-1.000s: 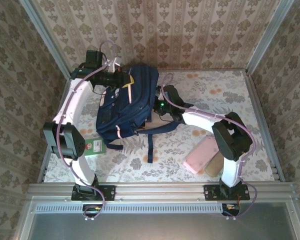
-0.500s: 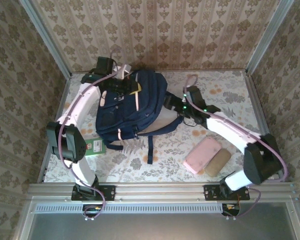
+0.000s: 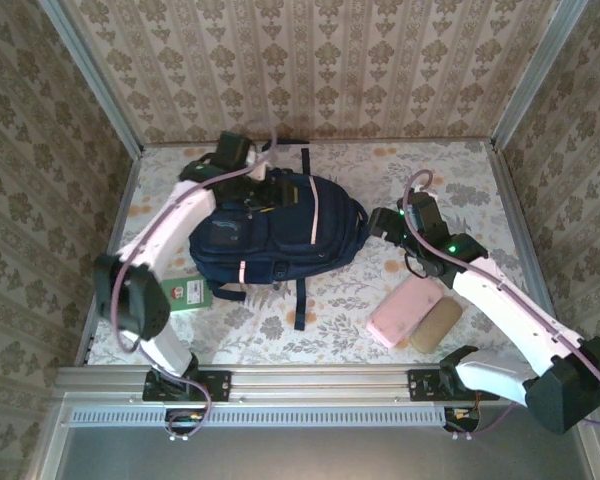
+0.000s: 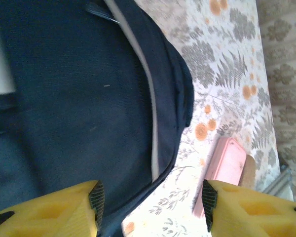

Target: Pack books, pencil case, and school supplies into a backpack

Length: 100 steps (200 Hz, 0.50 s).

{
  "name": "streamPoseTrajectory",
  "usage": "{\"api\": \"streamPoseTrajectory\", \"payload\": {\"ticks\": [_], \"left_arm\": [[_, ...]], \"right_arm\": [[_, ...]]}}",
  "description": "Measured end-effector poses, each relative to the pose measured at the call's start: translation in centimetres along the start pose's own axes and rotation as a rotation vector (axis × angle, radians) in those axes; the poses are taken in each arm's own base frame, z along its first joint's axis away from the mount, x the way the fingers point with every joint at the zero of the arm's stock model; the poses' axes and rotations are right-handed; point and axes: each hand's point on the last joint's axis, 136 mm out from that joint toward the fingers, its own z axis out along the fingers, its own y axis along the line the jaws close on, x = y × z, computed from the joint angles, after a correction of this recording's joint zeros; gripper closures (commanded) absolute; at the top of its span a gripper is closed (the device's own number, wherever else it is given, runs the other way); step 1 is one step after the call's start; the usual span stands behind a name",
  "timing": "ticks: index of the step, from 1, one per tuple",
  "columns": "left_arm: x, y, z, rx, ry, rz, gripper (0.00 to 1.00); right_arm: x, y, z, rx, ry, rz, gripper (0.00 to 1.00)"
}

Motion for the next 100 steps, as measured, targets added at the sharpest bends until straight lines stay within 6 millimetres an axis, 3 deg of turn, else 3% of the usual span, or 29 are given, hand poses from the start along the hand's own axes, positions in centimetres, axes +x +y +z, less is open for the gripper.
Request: {"api": "streamPoseTrajectory", "payload": {"ticks": [22, 37, 49, 64, 78, 100], "left_arm": [[1.0, 3.6, -6.8, -0.086, -0.158, -0.060, 0.24], [2.7, 8.1, -11.0, -0.187, -0.270, -0.167, 0.19], [4.5, 12.3, -12.9, -0.277, -0.318, -0.284, 0.18], [7.0, 16.5, -13.6, -0.391, -0.319, -0.408, 0.17], [9.4, 19.6, -12.8, -0.470, -0.279, -0.500, 0.09], [13.3, 24.2, -12.3, -0.572, -0.241, -0.683, 0.06]], "right_arm": [[2.6, 4.1, -0.4, -0.122, 0.061, -0.119, 0.08], [5.0, 7.2, -0.4, -0.203, 0.124, -0.201, 0.08], [7.0, 9.8, -0.5, -0.262, 0.177, -0.258, 0.08], [9.4, 12.9, -0.6, -0.331, 0.234, -0.325, 0.08], [11.5, 15.6, -0.9, -0.389, 0.277, -0.381, 0.08], [14.1, 18.2, -1.2, -0.455, 0.330, -0.426, 0.08]]}}
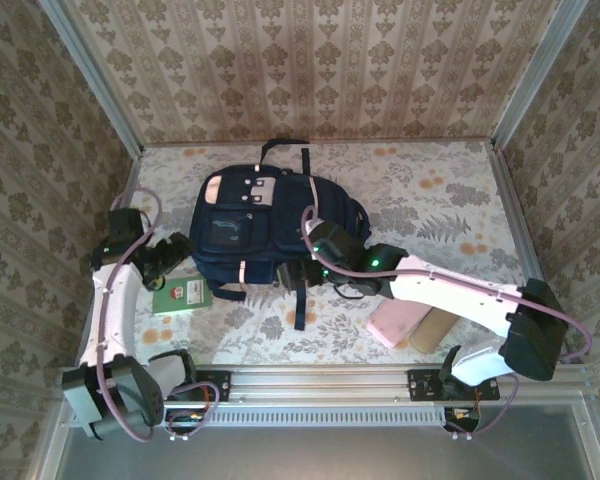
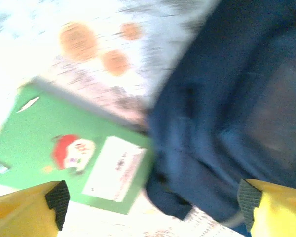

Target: Pack books, pencil case, and school supplies into a backpack

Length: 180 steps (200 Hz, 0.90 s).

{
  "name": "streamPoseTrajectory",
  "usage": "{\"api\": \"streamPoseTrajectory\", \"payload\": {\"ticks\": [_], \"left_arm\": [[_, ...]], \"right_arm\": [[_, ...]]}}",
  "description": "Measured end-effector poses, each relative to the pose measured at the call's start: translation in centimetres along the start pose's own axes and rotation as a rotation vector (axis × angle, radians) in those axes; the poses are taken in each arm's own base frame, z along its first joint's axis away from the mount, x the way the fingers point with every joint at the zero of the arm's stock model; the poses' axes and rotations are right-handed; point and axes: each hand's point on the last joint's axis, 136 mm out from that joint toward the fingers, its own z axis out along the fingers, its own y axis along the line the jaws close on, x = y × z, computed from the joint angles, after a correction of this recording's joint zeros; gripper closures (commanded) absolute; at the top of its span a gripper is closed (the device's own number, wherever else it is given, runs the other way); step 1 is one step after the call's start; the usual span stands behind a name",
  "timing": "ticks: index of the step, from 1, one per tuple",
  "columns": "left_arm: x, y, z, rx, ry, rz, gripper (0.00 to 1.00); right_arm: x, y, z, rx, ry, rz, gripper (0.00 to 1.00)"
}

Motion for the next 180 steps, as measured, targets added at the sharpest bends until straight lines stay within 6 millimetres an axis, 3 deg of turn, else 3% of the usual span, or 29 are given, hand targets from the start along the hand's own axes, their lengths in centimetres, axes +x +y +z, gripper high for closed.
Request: {"api": "streamPoseTrajectory", "payload": {"ticks": [19, 65, 113, 180], "left_arm": [[-0.5, 3.3, 2.1, -0.089, 0.025, -0.119, 0.04], [-1.4, 6.6, 7.1, -0.214, 0.119, -0.211, 0.06], [-0.6, 7.6, 8.7, -0.275, 0.167, -0.253, 0.15], [1.8, 6.9, 9.7, -0.361, 0.206, -0.224, 0.23]], "right_arm": [[0.7, 0.7, 0.6, -0.027, 0.026, -0.006, 0.08], [0.9, 1.0, 0.9, -0.052, 0.028, 0.002, 0.08], [2.0, 0.2, 1.3, -0.031, 0.051, 0.016, 0.09], [2.0, 0.1, 1.4, -0.022, 0.050, 0.043, 0.09]]}}
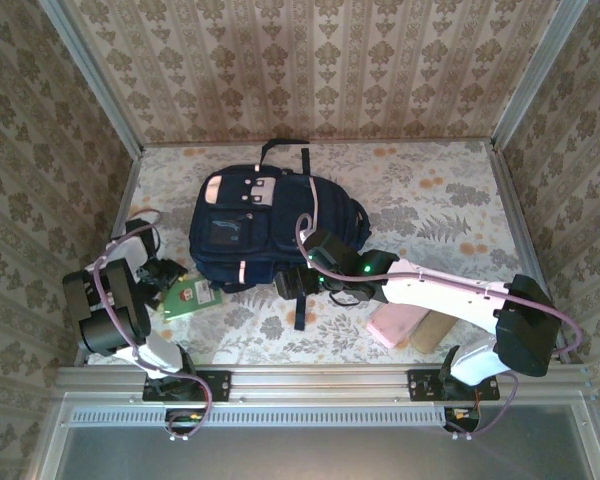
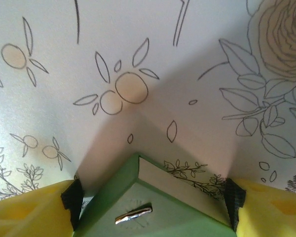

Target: Pack books, pencil case, and school supplies into a backpack

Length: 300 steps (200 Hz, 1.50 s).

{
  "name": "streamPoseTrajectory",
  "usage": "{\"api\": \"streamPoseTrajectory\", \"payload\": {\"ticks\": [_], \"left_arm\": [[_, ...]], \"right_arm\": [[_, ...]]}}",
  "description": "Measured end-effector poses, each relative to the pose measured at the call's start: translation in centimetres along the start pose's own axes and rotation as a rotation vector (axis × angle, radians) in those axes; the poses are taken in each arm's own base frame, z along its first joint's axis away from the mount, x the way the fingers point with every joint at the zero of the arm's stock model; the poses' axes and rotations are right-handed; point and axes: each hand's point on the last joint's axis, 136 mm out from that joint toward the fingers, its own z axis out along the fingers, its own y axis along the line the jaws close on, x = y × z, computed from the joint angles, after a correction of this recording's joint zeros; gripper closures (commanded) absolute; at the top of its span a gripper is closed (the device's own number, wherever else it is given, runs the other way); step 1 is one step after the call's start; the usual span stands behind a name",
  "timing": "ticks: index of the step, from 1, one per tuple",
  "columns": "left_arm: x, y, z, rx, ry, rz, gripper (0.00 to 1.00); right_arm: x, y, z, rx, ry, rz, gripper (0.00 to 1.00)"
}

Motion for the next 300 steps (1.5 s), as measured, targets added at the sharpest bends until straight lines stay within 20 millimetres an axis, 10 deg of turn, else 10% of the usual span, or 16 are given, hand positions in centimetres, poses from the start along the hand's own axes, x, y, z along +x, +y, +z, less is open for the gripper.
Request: {"api": "streamPoseTrajectory", "payload": {"ticks": [166, 300], "left_arm": [[12.6, -4.1, -0.3, 0.064, -0.056, 0.266, 0.27], [17.3, -6.9, -1.4, 0.296, 0.029, 0.384, 0.22]], "right_arm": [[4.2, 1.6, 6.1, -0.127, 0.157, 0.216, 0.18], [7.4, 2.0, 11.2, -0.237, 0.263, 0.409, 0.30]]}}
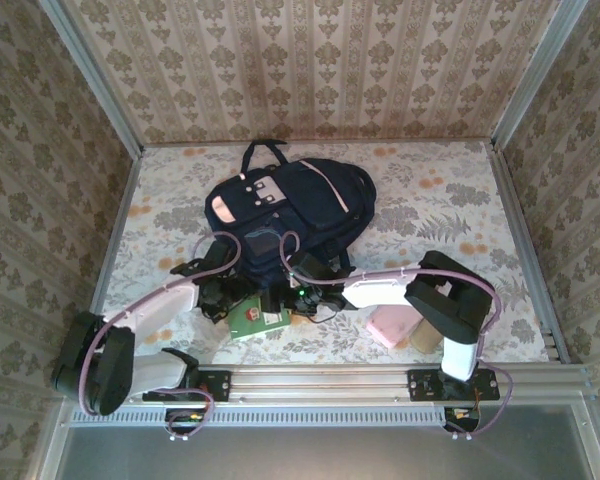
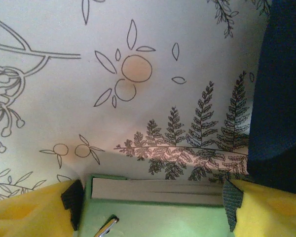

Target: Pack books, pencil case, and school supplies into a backpack

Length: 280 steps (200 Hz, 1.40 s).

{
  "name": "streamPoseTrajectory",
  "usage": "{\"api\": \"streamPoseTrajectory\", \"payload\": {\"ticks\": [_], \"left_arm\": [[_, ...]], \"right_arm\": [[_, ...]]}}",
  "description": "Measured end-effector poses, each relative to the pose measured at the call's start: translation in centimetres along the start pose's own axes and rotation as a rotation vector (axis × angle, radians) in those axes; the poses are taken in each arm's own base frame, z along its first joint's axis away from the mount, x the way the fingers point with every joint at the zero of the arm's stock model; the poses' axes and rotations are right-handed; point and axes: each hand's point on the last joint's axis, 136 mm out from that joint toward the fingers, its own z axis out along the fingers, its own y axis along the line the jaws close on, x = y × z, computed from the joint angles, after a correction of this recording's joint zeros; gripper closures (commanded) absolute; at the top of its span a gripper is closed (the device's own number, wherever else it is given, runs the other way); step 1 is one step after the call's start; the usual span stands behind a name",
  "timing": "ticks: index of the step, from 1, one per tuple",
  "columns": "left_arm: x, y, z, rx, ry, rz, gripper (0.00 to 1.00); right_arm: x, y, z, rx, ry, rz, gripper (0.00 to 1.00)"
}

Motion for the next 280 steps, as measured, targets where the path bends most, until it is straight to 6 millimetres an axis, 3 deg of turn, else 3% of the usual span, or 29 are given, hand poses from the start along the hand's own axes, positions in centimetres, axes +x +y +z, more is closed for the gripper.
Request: {"api": "streamPoseTrajectory", "payload": {"ticks": [58, 85, 138, 171, 199, 212, 245, 280], "left_arm": [[0.0, 0.0, 0.0, 0.006, -0.005, -0.005, 0.23], [0.0, -0.1, -0.1, 0.011, -0.007, -0.005, 0.23], [0.0, -0.1, -0.1, 0.017, -0.007, -0.004, 0.23], [0.0, -0.1, -0.1, 0.017, -0.007, -0.004, 0.23], [0.0, -0.2, -0.4, 0.023, -0.008, -0.002, 0.23], [0.1, 0.0, -0.6, 0.022, -0.004, -0.002, 0.20], [-0.2, -0.7, -3.7, 0.071, -0.027, 0.020, 0.12], [-2.0, -1.6, -8.6, 0.146, -0.138, 0.052, 0.08]], "right_arm": [[1.1, 0.2, 0.5, 0.001, 0.016, 0.013, 0.41], [1.5, 0.2, -0.3, 0.028, 0.017, -0.002, 0.43], [1.1, 2.0, -1.9, -0.014, -0.006, -0.017, 0.47], [1.2, 2.4, -1.8, -0.033, 0.002, 0.011, 0.69], [1.1, 2.6, -1.9, -0.041, 0.000, 0.037, 0.99], [1.1, 2.5, -1.9, -0.039, 0.000, 0.041, 1.00], [1.4, 2.5, -2.4, -0.040, -0.002, 0.043, 1.00], [2.0, 1.8, -5.4, -0.025, -0.026, 0.049, 1.00]]}}
